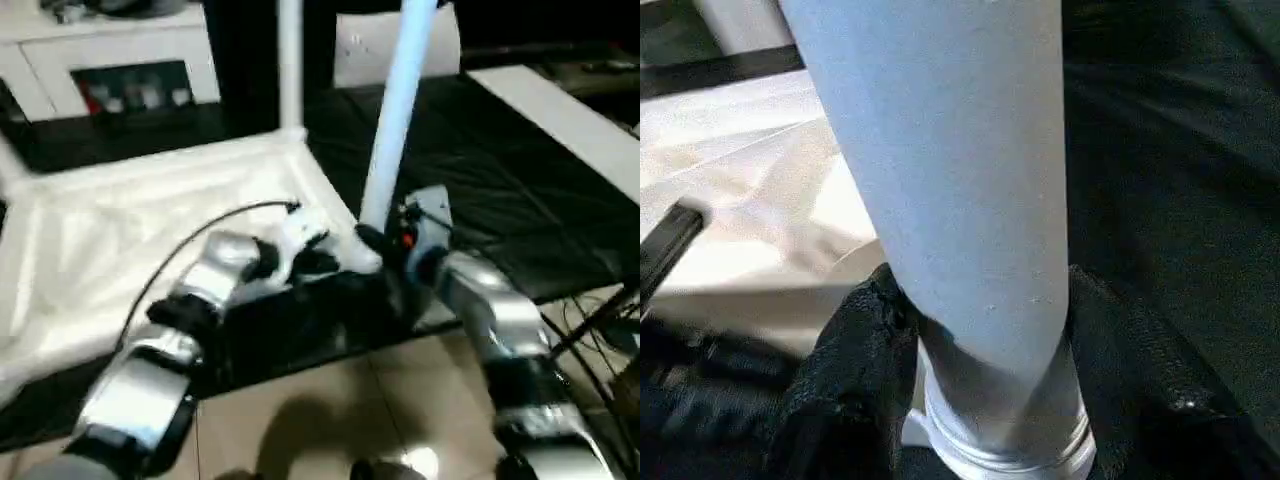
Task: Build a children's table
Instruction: Rotate leg to tighten
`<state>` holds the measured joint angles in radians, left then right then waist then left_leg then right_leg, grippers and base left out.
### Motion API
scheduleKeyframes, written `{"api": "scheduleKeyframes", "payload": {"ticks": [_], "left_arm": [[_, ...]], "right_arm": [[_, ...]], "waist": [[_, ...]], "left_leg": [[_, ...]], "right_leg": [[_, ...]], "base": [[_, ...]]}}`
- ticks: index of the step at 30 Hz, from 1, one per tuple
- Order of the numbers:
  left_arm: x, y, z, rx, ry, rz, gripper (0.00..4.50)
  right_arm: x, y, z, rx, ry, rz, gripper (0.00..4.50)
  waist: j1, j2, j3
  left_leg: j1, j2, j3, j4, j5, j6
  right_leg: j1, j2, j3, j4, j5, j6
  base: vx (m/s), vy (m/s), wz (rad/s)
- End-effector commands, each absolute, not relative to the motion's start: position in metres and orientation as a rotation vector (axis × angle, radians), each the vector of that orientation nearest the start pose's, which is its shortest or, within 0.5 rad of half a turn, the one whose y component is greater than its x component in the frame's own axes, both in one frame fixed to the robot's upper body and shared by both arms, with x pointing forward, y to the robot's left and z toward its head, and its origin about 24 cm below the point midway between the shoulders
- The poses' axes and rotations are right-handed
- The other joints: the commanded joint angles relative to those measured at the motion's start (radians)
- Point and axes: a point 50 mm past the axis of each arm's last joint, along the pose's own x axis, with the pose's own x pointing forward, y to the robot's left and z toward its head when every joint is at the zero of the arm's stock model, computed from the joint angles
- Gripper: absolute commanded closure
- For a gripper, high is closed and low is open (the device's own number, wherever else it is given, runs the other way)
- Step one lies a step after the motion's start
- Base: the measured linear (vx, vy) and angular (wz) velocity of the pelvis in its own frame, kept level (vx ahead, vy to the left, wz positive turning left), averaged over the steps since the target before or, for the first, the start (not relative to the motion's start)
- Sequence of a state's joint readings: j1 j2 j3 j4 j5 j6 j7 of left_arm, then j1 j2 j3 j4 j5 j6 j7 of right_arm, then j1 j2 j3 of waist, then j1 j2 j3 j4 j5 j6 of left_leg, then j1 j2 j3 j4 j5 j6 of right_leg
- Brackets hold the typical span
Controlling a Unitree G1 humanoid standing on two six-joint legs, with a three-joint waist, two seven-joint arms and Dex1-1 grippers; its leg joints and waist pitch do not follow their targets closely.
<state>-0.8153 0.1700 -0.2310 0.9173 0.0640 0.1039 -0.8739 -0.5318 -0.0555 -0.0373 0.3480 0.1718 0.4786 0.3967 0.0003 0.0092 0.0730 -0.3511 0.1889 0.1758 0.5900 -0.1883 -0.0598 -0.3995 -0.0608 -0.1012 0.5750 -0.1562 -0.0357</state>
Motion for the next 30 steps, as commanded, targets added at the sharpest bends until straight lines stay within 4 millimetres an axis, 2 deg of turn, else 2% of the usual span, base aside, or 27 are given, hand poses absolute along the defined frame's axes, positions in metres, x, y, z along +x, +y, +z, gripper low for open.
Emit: {"api": "scheduleKeyframes", "payload": {"ticks": [1, 3, 4, 5, 6, 9, 10, 11, 12, 13, 14, 15, 20, 24, 25, 26, 28, 29, 30], "left_arm": [[0.359, 0.051, 0.079, 0.302, 0.297, -1.090, 4.50], [0.359, 0.051, 0.079, 0.309, 0.292, -1.087, 4.50], [0.360, 0.051, 0.080, 0.314, 0.289, -1.086, 4.50], [0.360, 0.052, 0.081, 0.325, 0.283, -1.078, 4.50], [0.360, 0.053, 0.081, 0.331, 0.276, -1.081, 4.50], [0.359, 0.058, 0.080, 0.344, 0.269, -1.102, 4.50], [0.358, 0.060, 0.079, 0.349, 0.273, -1.107, 4.50], [0.358, 0.061, 0.078, 0.354, 0.276, -1.109, 4.50], [0.358, 0.064, 0.078, 0.374, 0.274, -1.113, 4.50], [0.357, 0.071, 0.076, 0.386, 0.279, -1.120, 4.50], [0.357, 0.071, 0.076, 0.386, 0.279, -1.120, 4.50], [0.357, 0.077, 0.075, 0.390, 0.281, -1.131, 4.50], [0.352, 0.087, 0.074, 0.404, 0.273, -1.211, 4.50], [0.343, 0.102, 0.068, 0.480, 0.279, -1.346, 4.50], [0.340, 0.104, 0.067, 0.492, 0.282, -1.384, 4.50], [0.338, 0.106, 0.066, 0.489, 0.293, -1.410, 4.50], [0.333, 0.110, 0.066, 0.490, 0.312, -1.482, 4.50], [0.332, 0.111, 0.066, 0.490, 0.318, -1.509, 4.50], [0.332, 0.111, 0.066, 0.490, 0.318, -1.509, 4.50]], "right_arm": [[0.330, -0.055, 0.057, 0.191, 0.412, 0.627, 2.57], [0.330, -0.056, 0.056, 0.164, 0.405, 0.614, 2.57], [0.331, -0.057, 0.056, 0.146, 0.397, 0.602, 2.57], [0.331, -0.058, 0.056, 0.155, 0.386, 0.597, 2.22], [0.331, -0.060, 0.056, 0.165, 0.379, 0.592, 2.01], [0.330, -0.069, 0.057, 0.178, 0.341, 0.587, 1.81], [0.330, -0.074, 0.058, 0.171, 0.329, 0.581, 1.51], [0.330, -0.077, 0.058, 0.164, 0.322, 0.575, 1.51], [0.329, -0.081, 0.058, 0.149, 0.304, 0.589, 1.43], [0.325, -0.094, 0.060, 0.120, 0.266, 0.619, 1.33], [0.325, -0.094, 0.060, 0.120, 0.266, 0.619, 1.33], [0.323, -0.106, 0.061, 0.103, 0.245, 0.641, 1.07], [0.316, -0.129, 0.069, 0.068, 0.205, 0.772, 0.63], [0.302, -0.147, 0.077, -0.008, 0.201, 0.998, 0.39], [0.300, -0.150, 0.078, -0.016, 0.203, 1.030, 0.39], [0.299, -0.152, 0.080, -0.024, 0.207, 1.058, 0.22], [0.296, -0.156, 0.083, -0.035, 0.221, 1.125, 0.22], [0.294, -0.158, 0.084, -0.038, 0.227, 1.150, 0.22], [0.294, -0.158, 0.084, -0.038, 0.227, 1.150, 0.22]], "waist": [[0.006, -0.007, -0.065], [0.009, -0.007, -0.065], [0.010, -0.011, -0.066], [0.013, -0.008, -0.068], [0.013, -0.008, -0.068], [0.016, -0.005, -0.068], [0.016, -0.005, -0.069], [0.016, -0.005, -0.068], [0.016, -0.005, -0.069], [0.021, -0.001, -0.069], [0.022, -0.003, -0.070], [0.025, -0.002, -0.072], [0.039, -0.007, -0.076], [0.048, -0.009, -0.072], [0.055, -0.007, -0.073], [0.054, -0.008, -0.071], [0.064, -0.005, -0.070], [0.070, -0.010, -0.071], [0.070, -0.010, -0.071]], "left_leg": [[-0.002, 0.030, -0.018, -0.065, -0.185, 0.053], [0.000, 0.028, -0.015, -0.064, -0.176, 0.063], [-0.001, 0.028, -0.014, -0.064, -0.170, 0.066], [-0.003, 0.031, -0.015, -0.066, -0.151, 0.072], [-0.003, 0.031, -0.015, -0.066, -0.151, 0.072], [-0.002, 0.034, -0.014, -0.067, -0.144, 0.078], [-0.002, 0.035, -0.014, -0.067, -0.141, 0.079], [-0.002, 0.035, -0.014, -0.067, -0.142, 0.079], [-0.002, 0.036, -0.014, -0.067, -0.142, 0.079], [-0.002, 0.037, -0.013, -0.067, -0.144, 0.084], [-0.003, 0.038, -0.013, -0.066, -0.139, 0.088], [-0.004, 0.039, -0.014, -0.066, -0.125, 0.094], [-0.008, 0.039, -0.012, -0.061, -0.084, 0.129], [-0.009, 0.038, -0.010, -0.060, -0.108, 0.139], [-0.008, 0.043, -0.009, -0.061, -0.112, 0.136], [-0.008, 0.044, -0.009, -0.062, -0.116, 0.133], [-0.002, 0.047, -0.008, -0.063, -0.140, 0.114], [0.003, 0.050, -0.008, -0.063, -0.144, 0.106], [0.003, 0.050, -0.008, -0.063, -0.144, 0.106]], "right_leg": [[0.051, -0.087, 0.052, -0.088, -0.418, -0.130], [0.052, -0.087, 0.055, -0.089, -0.399, -0.136], [0.054, -0.087, 0.055, -0.087, -0.390, -0.138], [0.056, -0.087, 0.057, -0.081, -0.353, -0.146], [0.056, -0.087, 0.057, -0.081, -0.353, -0.146], [0.058, -0.088, 0.059, -0.076, -0.306, -0.167], [0.058, -0.088, 0.059, -0.074, -0.292, -0.174], [0.058, -0.087, 0.059, -0.074, -0.288, -0.176], [0.058, -0.088, 0.060, -0.073, -0.283, -0.179], [0.060, -0.088, 0.060, -0.073, -0.263, -0.179], [0.062, -0.088, 0.061, -0.071, -0.250, -0.182], [0.063, -0.090, 0.062, -0.066, -0.221, -0.192], [0.068, -0.090, 0.061, -0.055, -0.141, -0.222], [0.069, -0.089, 0.059, -0.063, -0.192, -0.200], [0.067, -0.088, 0.058, -0.061, -0.211, -0.191], [0.064, -0.087, 0.058, -0.062, -0.223, -0.190], [0.059, -0.090, 0.057, -0.068, -0.279, -0.183], [0.056, -0.091, 0.059, -0.067, -0.294, -0.184], [0.056, -0.091, 0.059, -0.067, -0.294, -0.184]], "base": [[0.000, 0.000, 0.00], [0.000, 0.000, 0.00], [0.000, 0.000, 0.00], [0.000, 0.000, 0.00], [0.000, 0.000, 0.00], [0.000, 0.000, 0.00], [0.000, 0.000, 0.00], [0.000, 0.000, 0.00], [0.000, 0.000, 0.00], [0.000, 0.000, 0.00], [0.000, 0.000, 0.00], [0.000, 0.000, 0.00], [0.000, 0.000, 0.00], [0.000, 0.000, 0.00], [0.000, 0.000, 0.00], [0.000, 0.000, 0.00], [0.000, 0.000, 0.00], [0.000, 0.000, 0.00], [0.000, 0.000, 0.00]]}}
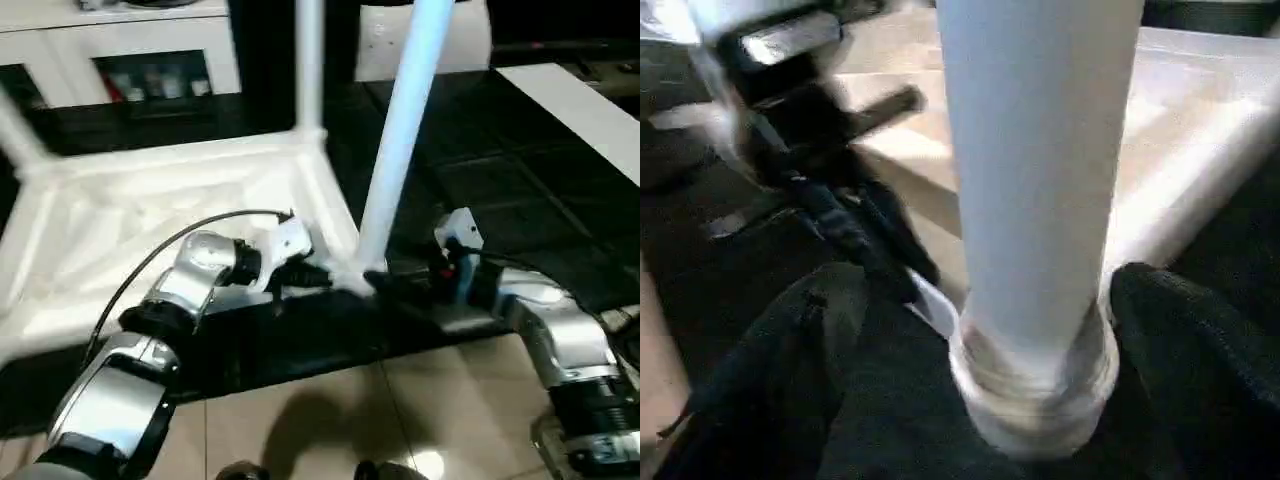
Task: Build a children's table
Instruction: Rotate leg to tighten
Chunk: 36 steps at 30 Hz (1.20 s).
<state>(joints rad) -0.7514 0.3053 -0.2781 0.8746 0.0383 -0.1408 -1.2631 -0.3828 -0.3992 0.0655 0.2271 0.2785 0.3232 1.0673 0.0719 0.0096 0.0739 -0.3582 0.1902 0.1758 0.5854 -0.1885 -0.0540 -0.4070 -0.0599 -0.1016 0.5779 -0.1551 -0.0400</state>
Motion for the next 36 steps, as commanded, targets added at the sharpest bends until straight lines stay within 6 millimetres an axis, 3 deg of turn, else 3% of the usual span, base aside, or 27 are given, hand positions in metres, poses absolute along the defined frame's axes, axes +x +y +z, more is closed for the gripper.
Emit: {"api": "scheduleKeyframes", "payload": {"ticks": [1, 9, 10, 15, 30, 36], "left_arm": [[0.325, 0.114, 0.066, 0.506, 0.338, -1.602, 4.50], [0.315, 0.121, 0.064, 0.562, 0.373, -1.760, 4.50], [0.314, 0.122, 0.064, 0.559, 0.381, -1.776, 4.50], [0.309, 0.122, 0.065, 0.578, 0.387, -1.842, 4.50], [0.305, 0.119, 0.065, 0.593, 0.384, -1.873, 4.50], [0.307, 0.121, 0.064, 0.586, 0.387, -1.842, 4.50]], "right_arm": [[0.290, -0.162, 0.085, -0.066, 0.250, 1.237, 0.22], [0.285, -0.165, 0.087, -0.086, 0.302, 1.388, 0.37], [0.284, -0.165, 0.086, -0.089, 0.309, 1.409, 0.65], [0.283, -0.161, 0.087, -0.100, 0.329, 1.469, 1.01], [0.281, -0.157, 0.087, -0.066, 0.359, 1.550, 2.41], [0.279, -0.153, 0.087, -0.030, 0.354, 1.544, 2.52]], "waist": [[0.008, -0.010, -0.074], [0.029, -0.014, -0.077], [0.030, -0.013, -0.078], [0.038, -0.016, -0.080], [0.040, -0.018, -0.083], [0.040, -0.017, -0.083]], "left_leg": [[0.011, 0.050, -0.008, -0.059, -0.141, 0.095], [0.007, 0.049, -0.007, -0.057, -0.120, 0.090], [0.008, 0.050, -0.008, -0.057, -0.116, 0.090], [0.009, 0.052, -0.007, -0.057, -0.102, 0.089], [0.006, 0.049, -0.007, -0.053, -0.092, 0.086], [0.006, 0.048, -0.007, -0.053, -0.096, 0.079]], "right_leg": [[0.063, -0.092, 0.059, -0.067, -0.287, -0.184], [0.064, -0.095, 0.061, -0.063, -0.281, -0.167], [0.063, -0.095, 0.061, -0.062, -0.278, -0.168], [0.062, -0.096, 0.062, -0.057, -0.261, -0.175], [0.064, -0.092, 0.060, -0.055, -0.253, -0.168], [0.065, -0.092, 0.060, -0.057, -0.269, -0.158]], "base": [[0.000, 0.000, 0.00], [0.000, 0.000, 0.00], [0.000, 0.000, 0.00], [0.000, 0.000, 0.00], [0.000, 0.000, 0.00], [0.000, 0.000, 0.00]]}}
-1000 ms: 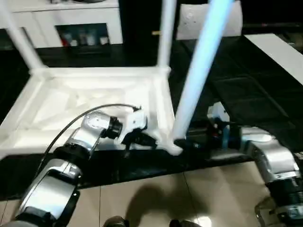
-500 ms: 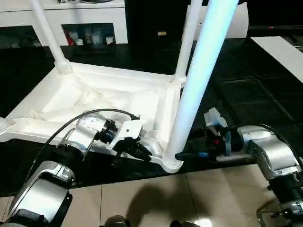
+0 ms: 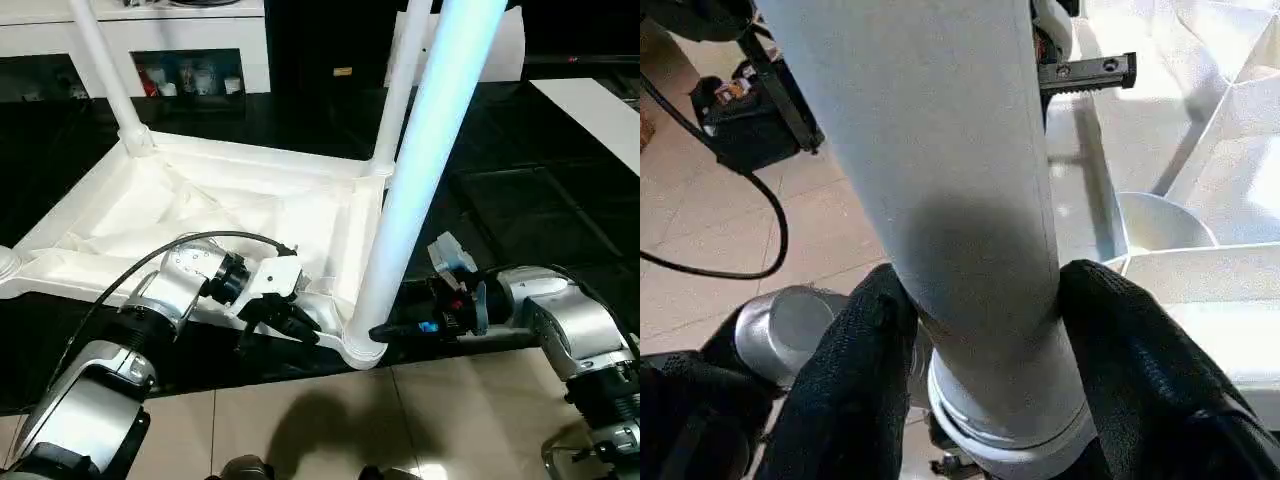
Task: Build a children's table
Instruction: Rotate leg to tighten
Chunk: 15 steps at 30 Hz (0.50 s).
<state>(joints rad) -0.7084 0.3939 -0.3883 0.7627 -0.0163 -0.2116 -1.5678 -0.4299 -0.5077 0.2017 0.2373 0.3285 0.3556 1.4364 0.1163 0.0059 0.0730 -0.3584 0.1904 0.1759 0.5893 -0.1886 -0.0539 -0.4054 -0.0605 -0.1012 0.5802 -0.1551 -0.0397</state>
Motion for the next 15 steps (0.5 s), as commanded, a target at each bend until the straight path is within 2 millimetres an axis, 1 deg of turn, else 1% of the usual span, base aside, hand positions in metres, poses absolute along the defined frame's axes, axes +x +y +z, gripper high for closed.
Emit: {"api": "scheduleKeyframes", "payload": {"ticks": [1, 2, 3, 4, 6, 7, 8, 9, 10, 11, 12, 13, 14, 15], "left_arm": [[0.310, 0.117, 0.063, 0.562, 0.386, -1.795, 4.50], [0.310, 0.117, 0.063, 0.562, 0.386, -1.795, 4.50], [0.315, 0.113, 0.063, 0.549, 0.379, -1.732, 4.50], [0.317, 0.111, 0.063, 0.547, 0.377, -1.711, 4.50], [0.321, 0.107, 0.062, 0.540, 0.373, -1.663, 4.50], [0.322, 0.105, 0.062, 0.536, 0.371, -1.642, 4.50], [0.328, 0.092, 0.064, 0.469, 0.349, -1.557, 4.50], [0.329, 0.090, 0.064, 0.455, 0.344, -1.541, 4.50], [0.332, 0.083, 0.066, 0.425, 0.331, -1.505, 4.50], [0.334, 0.078, 0.066, 0.407, 0.326, -1.484, 4.50], [0.334, 0.077, 0.067, 0.402, 0.326, -1.479, 4.50], [0.334, 0.075, 0.067, 0.395, 0.324, -1.471, 4.50], [0.337, 0.070, 0.068, 0.383, 0.317, -1.431, 4.50], [0.340, 0.066, 0.069, 0.372, 0.312, -1.393, 4.50]], "right_arm": [[0.278, -0.150, 0.087, 0.001, 0.330, 1.515, 2.52], [0.278, -0.150, 0.087, 0.001, 0.330, 1.515, 2.53], [0.279, -0.146, 0.085, 0.016, 0.318, 1.458, 2.53], [0.280, -0.144, 0.084, 0.015, 0.315, 1.436, 2.53], [0.281, -0.142, 0.080, 0.003, 0.316, 1.386, 2.53], [0.282, -0.140, 0.078, -0.006, 0.320, 1.362, 2.53], [0.288, -0.135, 0.069, -0.017, 0.346, 1.233, 2.53], [0.290, -0.134, 0.067, -0.016, 0.350, 1.207, 2.54], [0.295, -0.131, 0.064, 0.012, 0.352, 1.120, 2.55], [0.298, -0.128, 0.063, 0.034, 0.347, 1.074, 2.55], [0.299, -0.127, 0.063, 0.039, 0.347, 1.063, 2.58], [0.300, -0.125, 0.063, 0.048, 0.345, 1.046, 2.59], [0.303, -0.121, 0.062, 0.064, 0.337, 0.994, 2.59], [0.306, -0.117, 0.061, 0.082, 0.332, 0.949, 2.59]], "waist": [[-0.005, -0.014, -0.081], [-0.004, -0.014, -0.081], [-0.005, -0.015, -0.081], [-0.005, -0.015, -0.077], [-0.007, -0.016, -0.075], [-0.012, -0.018, -0.069], [-0.013, -0.015, -0.068], [-0.019, -0.016, -0.065], [-0.025, -0.017, -0.064], [-0.029, -0.017, -0.065], [-0.033, -0.017, -0.066], [-0.045, -0.019, -0.067], [-0.048, -0.013, -0.068], [-0.058, -0.011, -0.067]], "left_leg": [[0.006, 0.048, -0.008, -0.057, -0.091, 0.082], [0.006, 0.047, -0.007, -0.057, -0.092, 0.081], [0.006, 0.046, -0.008, -0.058, -0.097, 0.078], [0.009, 0.045, -0.007, -0.058, -0.111, 0.071], [0.010, 0.043, -0.008, -0.060, -0.130, 0.060], [0.013, 0.037, -0.007, -0.060, -0.151, 0.049], [0.016, 0.037, -0.008, -0.061, -0.158, 0.044], [0.020, 0.034, -0.008, -0.060, -0.173, 0.032], [0.021, 0.032, -0.012, -0.062, -0.188, 0.024], [0.018, 0.031, -0.013, -0.063, -0.189, 0.024], [0.018, 0.033, -0.014, -0.064, -0.193, 0.023], [0.012, 0.031, -0.017, -0.065, -0.193, 0.029], [0.014, 0.032, -0.017, -0.064, -0.192, 0.029], [0.014, 0.031, -0.016, -0.063, -0.200, 0.036]], "right_leg": [[0.064, -0.091, 0.059, -0.058, -0.260, -0.162], [0.063, -0.091, 0.060, -0.059, -0.261, -0.160], [0.064, -0.091, 0.059, -0.060, -0.274, -0.157], [0.059, -0.091, 0.059, -0.065, -0.306, -0.146], [0.061, -0.092, 0.056, -0.072, -0.361, -0.130], [0.058, -0.092, 0.053, -0.085, -0.446, -0.098], [0.057, -0.093, 0.052, -0.090, -0.473, -0.089], [0.052, -0.091, 0.049, -0.097, -0.518, -0.078], [0.054, -0.093, 0.046, -0.103, -0.556, -0.065], [0.057, -0.092, 0.044, -0.103, -0.560, -0.059], [0.057, -0.093, 0.044, -0.103, -0.557, -0.058], [0.062, -0.093, 0.043, -0.104, -0.543, -0.054], [0.059, -0.092, 0.045, -0.102, -0.528, -0.059], [0.056, -0.090, 0.044, -0.104, -0.511, -0.072]], "base": [[0.000, 0.000, 0.00], [0.000, 0.000, 0.00], [0.000, 0.000, 0.00], [0.000, 0.000, 0.00], [0.000, 0.000, 0.00], [0.000, 0.000, 0.00], [0.000, 0.000, 0.00], [0.000, 0.000, 0.00], [0.000, 0.000, 0.00], [0.000, 0.000, 0.00], [0.000, 0.000, 0.00], [0.000, 0.000, 0.00], [0.000, 0.000, 0.00], [0.000, 0.000, 0.00]]}}
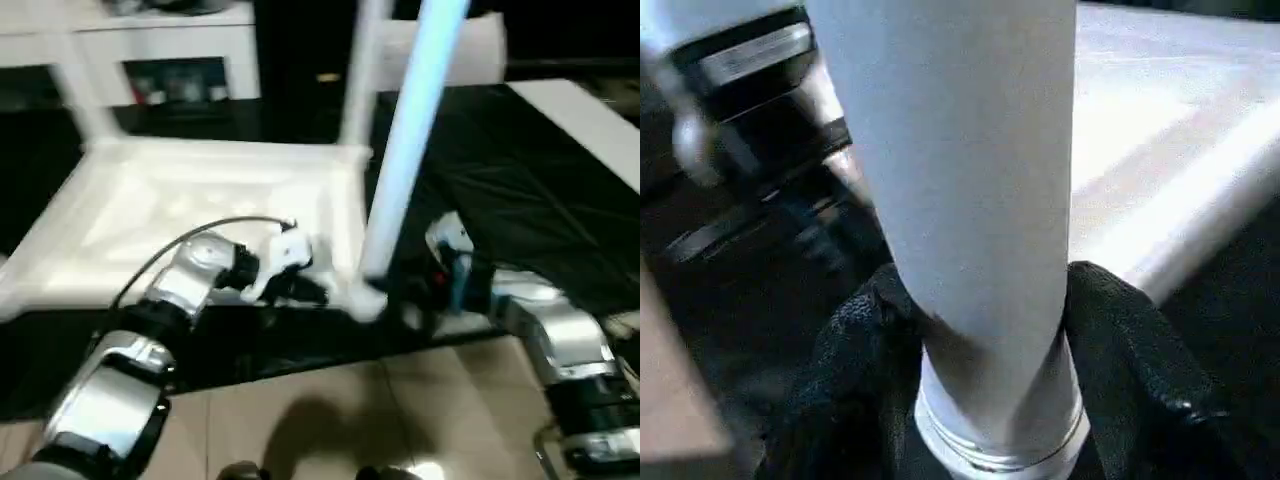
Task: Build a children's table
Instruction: Rotate leg to tighten
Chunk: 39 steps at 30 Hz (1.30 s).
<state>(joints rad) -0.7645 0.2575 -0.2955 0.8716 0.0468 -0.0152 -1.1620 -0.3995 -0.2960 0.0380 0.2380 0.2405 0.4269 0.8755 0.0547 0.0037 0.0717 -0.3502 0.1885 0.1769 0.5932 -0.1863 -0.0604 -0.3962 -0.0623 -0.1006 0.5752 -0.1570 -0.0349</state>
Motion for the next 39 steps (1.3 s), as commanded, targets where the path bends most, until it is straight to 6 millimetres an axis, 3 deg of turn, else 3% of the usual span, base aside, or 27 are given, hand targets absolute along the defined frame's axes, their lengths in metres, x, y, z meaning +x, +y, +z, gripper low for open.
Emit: {"api": "scheduleKeyframes", "payload": {"ticks": [1, 5, 8, 10, 11, 15, 16, 23, 25, 29, 31, 39], "left_arm": [[0.344, 0.060, 0.070, 0.359, 0.303, -1.319, 4.50], [0.355, 0.042, 0.076, 0.287, 0.279, -1.115, 4.50], [0.356, 0.035, 0.081, 0.202, 0.249, -1.075, 4.50], [0.357, 0.036, 0.081, 0.217, 0.241, -1.067, 4.50], [0.357, 0.036, 0.081, 0.229, 0.241, -1.068, 4.50], [0.357, 0.041, 0.080, 0.249, 0.239, -1.072, 4.50], [0.355, 0.046, 0.078, 0.286, 0.240, -1.089, 4.50], [0.350, 0.061, 0.075, 0.358, 0.236, -1.188, 4.50], [0.345, 0.070, 0.075, 0.426, 0.223, -1.296, 4.50], [0.336, 0.084, 0.072, 0.500, 0.244, -1.444, 4.50], [0.333, 0.089, 0.072, 0.512, 0.256, -1.505, 4.50], [0.320, 0.105, 0.072, 0.555, 0.303, -1.724, 4.50]], "right_arm": [[0.310, -0.110, 0.061, 0.090, 0.322, 0.884, 2.59], [0.325, -0.087, 0.060, 0.149, 0.310, 0.639, 2.59], [0.329, -0.070, 0.064, 0.153, 0.307, 0.607, 2.59], [0.330, -0.064, 0.068, 0.167, 0.287, 0.604, 2.59], [0.330, -0.063, 0.069, 0.172, 0.280, 0.606, 2.24], [0.329, -0.065, 0.072, 0.183, 0.237, 0.610, 1.87], [0.328, -0.069, 0.070, 0.183, 0.235, 0.600, 1.79], [0.325, -0.094, 0.069, 0.124, 0.181, 0.618, 1.11], [0.323, -0.110, 0.071, 0.072, 0.154, 0.661, 0.90], [0.318, -0.125, 0.076, 0.009, 0.137, 0.789, 0.61], [0.315, -0.132, 0.076, -0.035, 0.153, 0.871, 0.41], [0.292, -0.142, 0.082, -0.078, 0.235, 1.264, 0.41]], "waist": [[-0.001, -0.010, -0.068], [-0.020, -0.010, -0.068], [-0.028, -0.009, -0.075], [-0.029, -0.011, -0.077], [-0.027, -0.011, -0.077], [-0.019, -0.014, -0.081], [-0.017, -0.011, -0.079], [-0.017, -0.011, -0.076], [-0.012, -0.009, -0.078], [-0.004, -0.009, -0.075], [0.009, -0.010, -0.073], [0.039, -0.013, -0.077]], "left_leg": [[0.005, 0.033, -0.017, -0.066, -0.202, 0.043], [0.002, 0.028, -0.017, -0.064, -0.194, 0.040], [-0.004, 0.029, -0.017, -0.062, -0.155, 0.055], [-0.004, 0.028, -0.014, -0.061, -0.135, 0.076], [-0.004, 0.027, -0.012, -0.060, -0.128, 0.085], [-0.007, 0.031, -0.011, -0.062, -0.091, 0.098], [-0.005, 0.033, -0.012, -0.064, -0.088, 0.102], [-0.001, 0.037, -0.011, -0.066, -0.122, 0.092], [0.000, 0.040, -0.012, -0.066, -0.122, 0.094], [0.002, 0.043, -0.009, -0.067, -0.135, 0.096], [0.006, 0.045, -0.009, -0.068, -0.144, 0.089], [0.001, 0.051, -0.007, -0.064, -0.128, 0.092]], "right_leg": [[0.048, -0.089, 0.045, -0.098, -0.499, -0.082], [0.047, -0.087, 0.044, -0.097, -0.485, -0.098], [0.053, -0.085, 0.049, -0.085, -0.394, -0.124], [0.053, -0.085, 0.053, -0.078, -0.332, -0.146], [0.055, -0.084, 0.055, -0.076, -0.314, -0.151], [0.059, -0.084, 0.058, -0.066, -0.253, -0.164], [0.059, -0.085, 0.058, -0.064, -0.230, -0.176], [0.058, -0.087, 0.061, -0.068, -0.269, -0.170], [0.059, -0.089, 0.062, -0.064, -0.250, -0.178], [0.055, -0.090, 0.064, -0.065, -0.254, -0.185], [0.054, -0.090, 0.063, -0.067, -0.279, -0.177], [0.057, -0.094, 0.063, -0.055, -0.239, -0.189]], "base": [[0.000, 0.000, 0.00], [0.000, 0.000, 0.00], [0.000, 0.000, 0.00], [0.000, 0.000, 0.00], [0.000, 0.000, 0.00], [0.000, 0.000, 0.00], [0.000, 0.000, 0.00], [0.000, 0.000, 0.00], [0.000, 0.000, 0.00], [0.000, 0.000, 0.00], [0.000, 0.000, 0.00], [0.000, 0.000, 0.00]]}}
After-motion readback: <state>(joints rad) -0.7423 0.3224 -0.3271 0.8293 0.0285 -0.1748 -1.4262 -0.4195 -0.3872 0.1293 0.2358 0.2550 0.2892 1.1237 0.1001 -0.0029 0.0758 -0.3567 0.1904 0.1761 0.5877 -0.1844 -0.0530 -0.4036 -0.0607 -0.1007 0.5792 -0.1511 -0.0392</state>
